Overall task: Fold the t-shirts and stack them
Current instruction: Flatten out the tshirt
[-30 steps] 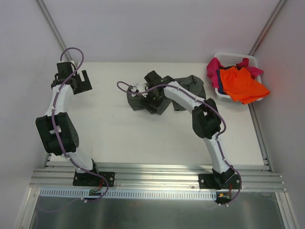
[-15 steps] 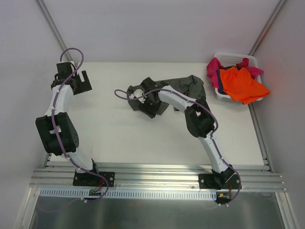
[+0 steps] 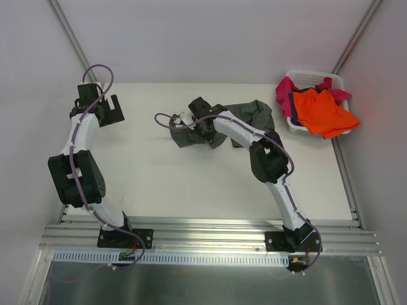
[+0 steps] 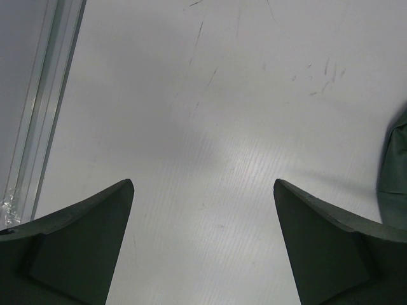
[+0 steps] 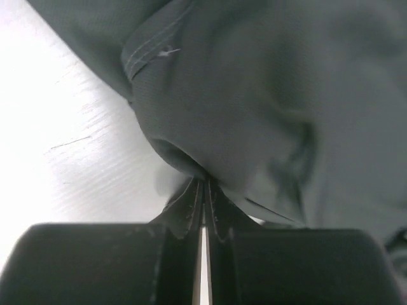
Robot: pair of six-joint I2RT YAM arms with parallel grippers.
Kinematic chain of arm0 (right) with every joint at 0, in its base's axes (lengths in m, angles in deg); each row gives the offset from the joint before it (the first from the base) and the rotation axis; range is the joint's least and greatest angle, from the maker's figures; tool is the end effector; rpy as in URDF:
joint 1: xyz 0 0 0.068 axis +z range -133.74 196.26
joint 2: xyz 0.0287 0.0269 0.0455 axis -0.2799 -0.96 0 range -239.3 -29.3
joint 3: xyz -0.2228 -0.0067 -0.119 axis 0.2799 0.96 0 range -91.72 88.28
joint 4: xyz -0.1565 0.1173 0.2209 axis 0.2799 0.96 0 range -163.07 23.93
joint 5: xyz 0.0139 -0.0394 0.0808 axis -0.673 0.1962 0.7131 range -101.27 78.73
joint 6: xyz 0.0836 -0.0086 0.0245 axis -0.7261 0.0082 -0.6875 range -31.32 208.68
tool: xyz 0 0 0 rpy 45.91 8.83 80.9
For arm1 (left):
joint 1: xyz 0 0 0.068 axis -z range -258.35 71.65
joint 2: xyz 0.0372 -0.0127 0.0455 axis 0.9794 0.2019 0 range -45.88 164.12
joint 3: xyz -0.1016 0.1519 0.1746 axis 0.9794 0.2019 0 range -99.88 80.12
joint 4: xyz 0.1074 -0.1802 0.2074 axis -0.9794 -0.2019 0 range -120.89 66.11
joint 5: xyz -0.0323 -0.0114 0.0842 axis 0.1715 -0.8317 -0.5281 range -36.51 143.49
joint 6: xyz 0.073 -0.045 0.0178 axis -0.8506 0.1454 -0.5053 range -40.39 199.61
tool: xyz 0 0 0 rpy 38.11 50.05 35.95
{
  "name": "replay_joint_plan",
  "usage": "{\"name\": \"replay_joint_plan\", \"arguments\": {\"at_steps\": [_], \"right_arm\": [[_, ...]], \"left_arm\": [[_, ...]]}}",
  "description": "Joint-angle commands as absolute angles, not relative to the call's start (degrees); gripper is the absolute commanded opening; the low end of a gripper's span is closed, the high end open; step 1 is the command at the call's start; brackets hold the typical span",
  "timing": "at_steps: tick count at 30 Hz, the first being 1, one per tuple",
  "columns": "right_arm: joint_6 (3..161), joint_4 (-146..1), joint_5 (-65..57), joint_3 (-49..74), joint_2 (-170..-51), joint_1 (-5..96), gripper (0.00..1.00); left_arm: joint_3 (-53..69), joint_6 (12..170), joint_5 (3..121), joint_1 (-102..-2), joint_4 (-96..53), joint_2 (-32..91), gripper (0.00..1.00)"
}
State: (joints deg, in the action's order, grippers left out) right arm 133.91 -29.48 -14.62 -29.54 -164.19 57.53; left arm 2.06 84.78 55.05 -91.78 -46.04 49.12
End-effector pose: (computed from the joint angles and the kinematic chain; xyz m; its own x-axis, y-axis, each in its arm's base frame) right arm 0.4177 0.3605 0.1287 -0.0090 -0.9511 -0.3088 -0.9138 0.1333 -0.3838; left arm 0.4329 0.1011 0.2358 -0.5918 -0.2340 -0.7714 -0.2659 0.9600 -0.0872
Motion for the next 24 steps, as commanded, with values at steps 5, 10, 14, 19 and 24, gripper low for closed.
{"name": "replay_joint_plan", "arguments": {"at_steps": [5, 10, 14, 19, 24], "right_arm": [[131.9, -26.1, -13.3, -47.6, -155.3, 58.4, 0.01], [129.2, -28.9, -8.2, -48.3, -149.8, 59.8, 0.0], [125.3, -31.9, -5.4, -51.6, -145.6, 59.9, 0.01], [126.8, -41.7, -8.5, -54.0, -142.2, 59.4, 0.01], [131.2, -46.5, -10.9, -52.3, -143.5, 53.0, 0.0]], "left_arm": [[0.5, 86.3, 57.0, -91.4, -45.9, 48.8, 0.93], [0.4, 86.6, 57.4, -91.3, -46.0, 48.8, 0.93], [0.1, 86.5, 57.4, -91.3, -46.0, 49.0, 0.93], [-0.6, 86.9, 57.9, -91.3, -46.0, 49.3, 0.92], [-0.7, 86.6, 57.7, -91.3, -45.9, 49.3, 0.92]]}}
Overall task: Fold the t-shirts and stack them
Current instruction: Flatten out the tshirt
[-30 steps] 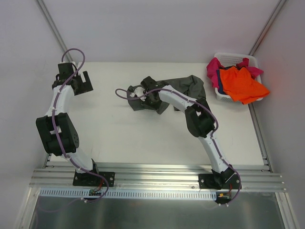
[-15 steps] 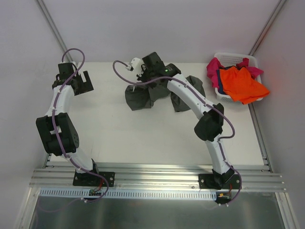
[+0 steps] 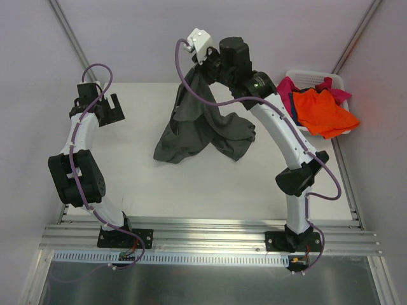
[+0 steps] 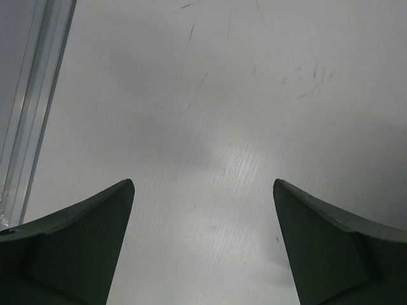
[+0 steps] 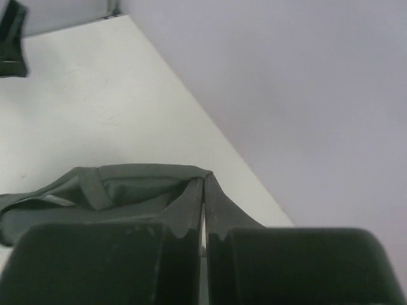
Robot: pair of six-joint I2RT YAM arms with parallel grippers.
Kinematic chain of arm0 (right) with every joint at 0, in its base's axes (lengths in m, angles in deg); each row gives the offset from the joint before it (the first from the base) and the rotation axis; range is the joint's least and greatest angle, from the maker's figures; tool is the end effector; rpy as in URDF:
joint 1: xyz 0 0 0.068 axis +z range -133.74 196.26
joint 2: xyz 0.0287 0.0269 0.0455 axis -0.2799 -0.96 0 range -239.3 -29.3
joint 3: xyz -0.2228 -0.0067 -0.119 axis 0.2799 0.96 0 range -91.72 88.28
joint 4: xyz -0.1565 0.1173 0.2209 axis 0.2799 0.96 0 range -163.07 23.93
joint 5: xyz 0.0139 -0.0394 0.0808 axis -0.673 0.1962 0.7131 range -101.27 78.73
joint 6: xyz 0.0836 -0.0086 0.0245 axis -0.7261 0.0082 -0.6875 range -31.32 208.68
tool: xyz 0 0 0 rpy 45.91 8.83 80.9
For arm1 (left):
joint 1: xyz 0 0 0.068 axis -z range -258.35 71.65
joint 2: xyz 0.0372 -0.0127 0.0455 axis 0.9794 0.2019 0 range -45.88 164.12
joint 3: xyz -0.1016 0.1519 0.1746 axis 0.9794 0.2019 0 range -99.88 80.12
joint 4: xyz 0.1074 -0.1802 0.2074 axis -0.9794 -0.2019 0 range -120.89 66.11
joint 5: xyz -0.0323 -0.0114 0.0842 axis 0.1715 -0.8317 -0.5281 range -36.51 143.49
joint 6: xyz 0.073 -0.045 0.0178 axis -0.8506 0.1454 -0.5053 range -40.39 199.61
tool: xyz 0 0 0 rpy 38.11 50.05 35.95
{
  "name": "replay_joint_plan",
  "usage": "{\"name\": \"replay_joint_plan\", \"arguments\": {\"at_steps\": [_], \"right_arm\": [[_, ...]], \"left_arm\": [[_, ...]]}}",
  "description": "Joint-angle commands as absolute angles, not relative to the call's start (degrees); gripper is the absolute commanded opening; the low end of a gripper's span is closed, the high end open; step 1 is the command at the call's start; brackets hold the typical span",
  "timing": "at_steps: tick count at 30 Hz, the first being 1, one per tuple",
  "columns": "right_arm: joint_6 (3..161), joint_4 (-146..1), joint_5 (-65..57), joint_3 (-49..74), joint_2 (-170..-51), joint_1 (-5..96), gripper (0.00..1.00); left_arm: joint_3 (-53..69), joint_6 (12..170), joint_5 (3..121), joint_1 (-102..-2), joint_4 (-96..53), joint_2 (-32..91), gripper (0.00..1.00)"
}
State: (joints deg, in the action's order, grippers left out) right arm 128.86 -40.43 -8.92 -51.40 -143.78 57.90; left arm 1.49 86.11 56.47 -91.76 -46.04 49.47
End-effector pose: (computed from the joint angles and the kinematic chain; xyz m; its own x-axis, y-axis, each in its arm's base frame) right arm 0.3711 0.3342 0.4890 0.3741 -0.5302 -0.7609 -0.5929 0.4942 -0.6358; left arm 0.4353 0.0995 0.2372 -0.5848 -0.2557 -0.7698 -0.2600 0.9580 -0.1207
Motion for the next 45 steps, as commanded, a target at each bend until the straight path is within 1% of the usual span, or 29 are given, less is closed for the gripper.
{"name": "replay_joint_plan", "arguments": {"at_steps": [1, 3, 4, 5, 8, 11, 12, 16, 21, 22, 23, 24, 25, 26, 28, 29, 30, 32, 33, 36, 41, 45], "right_arm": [[131.5, -45.5, -12.7, -51.4, -144.3, 51.8, 0.01], [132.7, -44.9, -14.0, -48.1, -145.1, 49.1, 0.01], [132.9, -44.6, -15.2, -45.9, -145.4, 46.2, 0.01], [132.4, -44.2, -15.8, -42.2, -145.7, 44.6, 0.01], [129.3, -40.7, -17.1, -39.2, -146.8, 37.5, 0.01], [128.5, -40.0, -20.0, -32.9, -145.6, 32.2, 0.01], [129.9, -40.1, -21.2, -28.4, -145.1, 30.5, 0.01], [130.5, -40.6, -23.1, -18.9, -141.9, 27.7, 0.01], [129.5, -38.5, -23.5, -14.5, -141.4, 26.4, 0.01], [129.4, -37.5, -22.9, -14.2, -141.8, 26.7, 0.11], [129.5, -36.7, -22.3, -14.0, -142.0, 27.2, 0.41], [129.7, -36.6, -21.0, -13.8, -141.7, 28.5, 0.59], [130.2, -36.6, -19.8, -14.5, -141.6, 29.3, 0.72], [130.3, -36.1, -18.5, -16.1, -141.8, 30.2, 0.81], [130.2, -33.2, -12.3, -19.9, -143.2, 33.1, 0.83], [130.1, -32.1, -9.7, -24.5, -144.1, 34.2, 0.85], [129.9, -31.0, -7.4, -26.1, -144.6, 36.7, 0.86], [130.8, -30.6, -5.3, -29.4, -146.0, 39.5, 0.85], [131.3, -29.8, -4.4, -30.4, -146.5, 42.8, 0.84], [133.1, -25.6, -2.6, -35.6, -151.3, 48.6, 0.83], [133.4, -24.0, 2.3, -38.4, -156.4, 53.4, 0.79], [133.1, -23.3, 7.4, -39.4, -159.9, 56.0, 0.8]], "left_arm": [[-0.7, 86.6, 57.8, -91.2, -45.9, 49.2, 0.92], [-0.7, 86.5, 57.8, -91.3, -45.9, 49.1, 0.92], [-0.5, 86.4, 57.8, -91.1, -45.9, 49.0, 0.92], [-0.3, 86.3, 57.7, -91.2, -46.0, 48.9, 0.92], [0.0, 85.8, 57.2, -91.0, -46.0, 48.7, 0.92], [0.3, 85.6, 56.8, -91.1, -46.0, 48.7, 0.92], [0.3, 85.5, 56.9, -91.0, -46.0, 48.8, 0.93], [-0.4, 86.0, 56.9, -91.1, -45.9, 49.8, 0.92], [-0.9, 86.2, 57.3, -91.0, -46.0, 50.4, 0.93], [-1.0, 86.1, 57.3, -91.0, -45.9, 50.7, 0.93], [-1.2, 86.1, 57.2, -91.1, -45.9, 50.8, 0.92], [-1.3, 86.1, 57.2, -91.2, -46.0, 50.8, 0.93], [-1.3, 86.1, 57.3, -91.1, -46.0, 50.9, 0.93], [-1.4, 86.1, 57.4, -91.0, -45.9, 50.9, 0.93], [-1.3, 86.0, 57.5, -91.2, -45.9, 50.8, 0.93], [-1.2, 86.0, 57.4, -91.1, -46.0, 50.9, 0.93], [-1.0, 86.0, 57.3, -91.2, -46.0, 50.7, 0.93], [-0.9, 85.8, 57.1, -91.1, -45.9, 50.6, 0.93], [-0.9, 85.8, 56.8, -91.1, -45.9, 50.5, 0.93], [-0.7, 85.7, 56.4, -91.1, -46.0, 50.2, 0.93], [0.1, 85.2, 55.4, -91.2, -45.9, 49.0, 0.94], [1.2, 85.1, 55.2, -91.2, -46.0, 48.2, 0.94]]}}
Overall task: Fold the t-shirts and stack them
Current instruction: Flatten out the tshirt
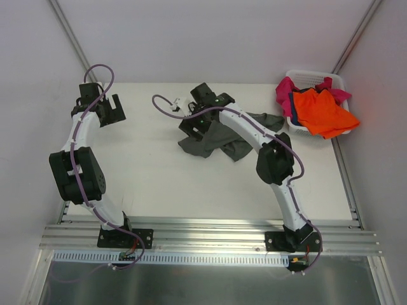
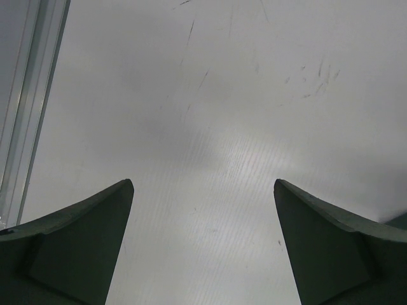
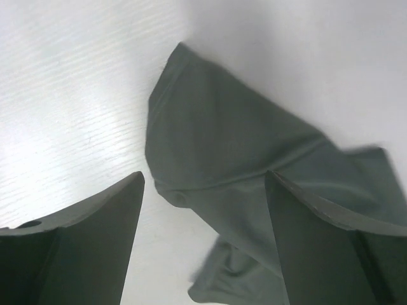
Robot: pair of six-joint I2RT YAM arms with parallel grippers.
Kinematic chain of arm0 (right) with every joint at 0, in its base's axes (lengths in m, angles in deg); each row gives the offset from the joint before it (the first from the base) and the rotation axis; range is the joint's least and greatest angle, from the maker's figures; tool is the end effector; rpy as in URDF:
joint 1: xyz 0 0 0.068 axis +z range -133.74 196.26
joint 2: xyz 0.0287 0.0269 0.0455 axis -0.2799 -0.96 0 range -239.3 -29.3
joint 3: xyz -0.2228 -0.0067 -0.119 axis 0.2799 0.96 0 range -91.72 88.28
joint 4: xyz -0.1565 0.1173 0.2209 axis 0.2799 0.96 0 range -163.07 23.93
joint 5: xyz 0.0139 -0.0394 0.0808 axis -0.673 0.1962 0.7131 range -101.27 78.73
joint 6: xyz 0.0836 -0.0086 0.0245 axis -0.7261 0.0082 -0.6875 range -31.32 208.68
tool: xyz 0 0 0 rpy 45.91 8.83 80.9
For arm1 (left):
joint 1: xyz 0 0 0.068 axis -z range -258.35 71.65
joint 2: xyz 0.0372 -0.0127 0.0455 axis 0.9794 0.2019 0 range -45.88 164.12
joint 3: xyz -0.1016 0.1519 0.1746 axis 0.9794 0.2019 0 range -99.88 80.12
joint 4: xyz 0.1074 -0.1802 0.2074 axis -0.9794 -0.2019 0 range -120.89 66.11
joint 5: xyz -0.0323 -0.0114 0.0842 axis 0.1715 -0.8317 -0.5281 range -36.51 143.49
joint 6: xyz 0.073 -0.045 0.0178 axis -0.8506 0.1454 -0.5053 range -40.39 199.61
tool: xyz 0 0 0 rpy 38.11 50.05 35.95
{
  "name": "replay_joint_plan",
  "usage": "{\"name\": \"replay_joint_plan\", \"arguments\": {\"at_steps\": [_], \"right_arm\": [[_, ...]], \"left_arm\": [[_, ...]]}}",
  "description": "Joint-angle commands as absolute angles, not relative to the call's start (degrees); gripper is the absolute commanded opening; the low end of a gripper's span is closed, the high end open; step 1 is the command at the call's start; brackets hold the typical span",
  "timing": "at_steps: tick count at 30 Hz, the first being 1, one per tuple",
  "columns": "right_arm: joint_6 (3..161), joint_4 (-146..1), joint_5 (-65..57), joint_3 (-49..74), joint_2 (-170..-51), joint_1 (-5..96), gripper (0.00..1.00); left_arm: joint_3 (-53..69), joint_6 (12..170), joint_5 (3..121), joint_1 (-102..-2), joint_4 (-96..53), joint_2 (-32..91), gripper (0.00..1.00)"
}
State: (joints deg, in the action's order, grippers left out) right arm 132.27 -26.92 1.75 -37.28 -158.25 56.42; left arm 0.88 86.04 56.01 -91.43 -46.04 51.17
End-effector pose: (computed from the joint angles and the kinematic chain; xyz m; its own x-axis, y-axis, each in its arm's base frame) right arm 0.4119 0.3704 0.2321 0.0893 -0.8039 -0.5881 -0.9370 0.1325 -0.3234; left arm 0.4404 0.0987 0.2288 -0.6001 -0.2543 -0.7584 -0.2620 0.9583 -0.1141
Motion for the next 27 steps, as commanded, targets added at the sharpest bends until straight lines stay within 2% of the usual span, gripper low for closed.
{"name": "replay_joint_plan", "arguments": {"at_steps": [1, 12, 27], "right_arm": [[133.0, -23.3, 7.9, -40.0, -160.3, 56.2, 0.81], [126.6, -29.1, 12.0, -45.8, -166.8, 58.4, 0.83], [124.8, -32.5, 14.2, -45.9, -170.4, 59.6, 0.8]], "left_arm": [[1.5, 85.1, 55.2, -91.2, -45.9, 47.9, 0.94], [4.0, 85.0, 55.2, -90.7, -46.0, 46.1, 0.94], [7.8, 83.4, 53.9, -89.9, -46.6, 42.6, 0.94]]}}
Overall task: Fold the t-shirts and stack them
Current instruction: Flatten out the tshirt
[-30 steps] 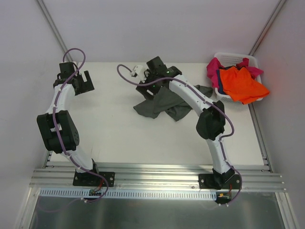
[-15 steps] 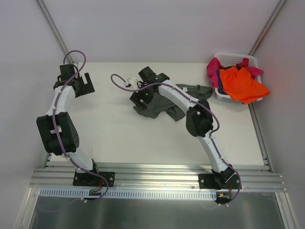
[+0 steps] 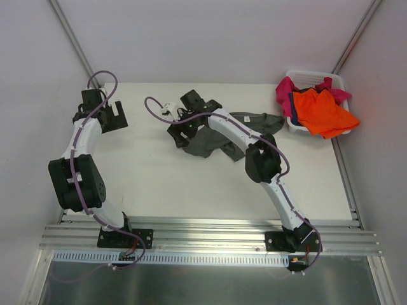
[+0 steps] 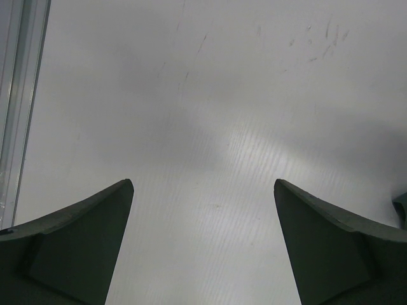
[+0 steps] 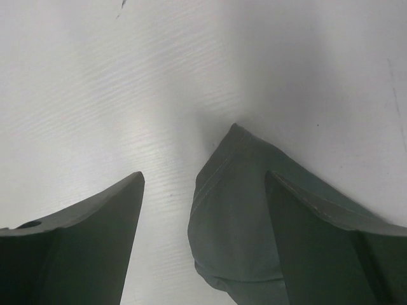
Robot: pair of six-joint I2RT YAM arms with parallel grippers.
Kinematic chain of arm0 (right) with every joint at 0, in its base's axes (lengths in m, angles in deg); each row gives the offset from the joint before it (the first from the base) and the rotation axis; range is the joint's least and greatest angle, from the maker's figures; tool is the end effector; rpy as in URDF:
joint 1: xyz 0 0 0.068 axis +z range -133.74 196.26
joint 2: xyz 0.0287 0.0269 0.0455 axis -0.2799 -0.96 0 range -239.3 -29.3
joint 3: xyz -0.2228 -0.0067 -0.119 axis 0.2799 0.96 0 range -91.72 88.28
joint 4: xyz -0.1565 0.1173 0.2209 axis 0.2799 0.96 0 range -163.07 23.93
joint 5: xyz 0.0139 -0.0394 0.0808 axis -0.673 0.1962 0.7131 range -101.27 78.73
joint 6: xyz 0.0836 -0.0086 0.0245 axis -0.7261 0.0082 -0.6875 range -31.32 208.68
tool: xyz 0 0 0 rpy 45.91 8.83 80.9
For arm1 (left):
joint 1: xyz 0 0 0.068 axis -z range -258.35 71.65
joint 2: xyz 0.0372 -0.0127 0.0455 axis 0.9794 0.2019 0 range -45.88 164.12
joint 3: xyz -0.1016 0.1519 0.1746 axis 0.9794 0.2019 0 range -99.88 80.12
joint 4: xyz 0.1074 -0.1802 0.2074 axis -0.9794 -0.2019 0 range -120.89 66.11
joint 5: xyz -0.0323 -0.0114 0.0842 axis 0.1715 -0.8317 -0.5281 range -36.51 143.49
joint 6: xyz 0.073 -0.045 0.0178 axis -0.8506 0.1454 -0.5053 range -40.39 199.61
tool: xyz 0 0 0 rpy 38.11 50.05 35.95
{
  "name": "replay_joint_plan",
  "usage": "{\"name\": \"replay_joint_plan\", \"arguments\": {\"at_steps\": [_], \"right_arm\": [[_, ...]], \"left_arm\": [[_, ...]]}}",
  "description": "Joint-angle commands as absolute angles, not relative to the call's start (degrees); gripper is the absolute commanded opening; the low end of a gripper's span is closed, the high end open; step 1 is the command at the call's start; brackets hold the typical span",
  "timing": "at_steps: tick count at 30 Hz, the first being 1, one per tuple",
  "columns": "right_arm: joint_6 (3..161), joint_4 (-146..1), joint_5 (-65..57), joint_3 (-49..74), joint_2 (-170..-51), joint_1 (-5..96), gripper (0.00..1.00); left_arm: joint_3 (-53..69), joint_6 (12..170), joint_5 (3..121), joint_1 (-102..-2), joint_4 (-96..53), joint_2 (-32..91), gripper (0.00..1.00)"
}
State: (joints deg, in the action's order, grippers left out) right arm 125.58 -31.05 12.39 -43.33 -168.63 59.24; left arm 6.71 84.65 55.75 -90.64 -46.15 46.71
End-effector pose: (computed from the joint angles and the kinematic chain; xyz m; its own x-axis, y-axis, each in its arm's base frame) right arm 0.4063 0.4211 0.1830 0.0426 -0.7123 -0.7006 -0.9863 0.0819 -0.1432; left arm 0.4200 0.0883 0.2206 -0.6281 -0.2267 -0.7444 -0.2398 0.9664 -0.0920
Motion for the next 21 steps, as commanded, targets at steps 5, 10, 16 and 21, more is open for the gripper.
{"name": "replay_joint_plan", "arguments": {"at_steps": [5, 10, 16, 21], "right_arm": [[122.6, -35.1, 13.2, -46.7, -172.7, 59.9, 0.79], [121.5, -36.6, 12.3, -47.9, -174.8, 60.2, 0.79], [120.3, -37.2, 9.9, -49.7, -175.9, 60.4, 0.69], [119.2, -38.0, 6.8, -49.2, -175.6, 60.6, 0.59]], "left_arm": [[9.9, 83.4, 53.8, -89.7, -47.0, 40.3, 0.94], [11.8, 83.9, 54.3, -89.7, -47.4, 38.1, 0.95], [13.6, 84.0, 53.9, -89.7, -47.7, 36.2, 0.95], [14.6, 84.5, 54.2, -89.8, -47.7, 34.9, 0.95]]}}
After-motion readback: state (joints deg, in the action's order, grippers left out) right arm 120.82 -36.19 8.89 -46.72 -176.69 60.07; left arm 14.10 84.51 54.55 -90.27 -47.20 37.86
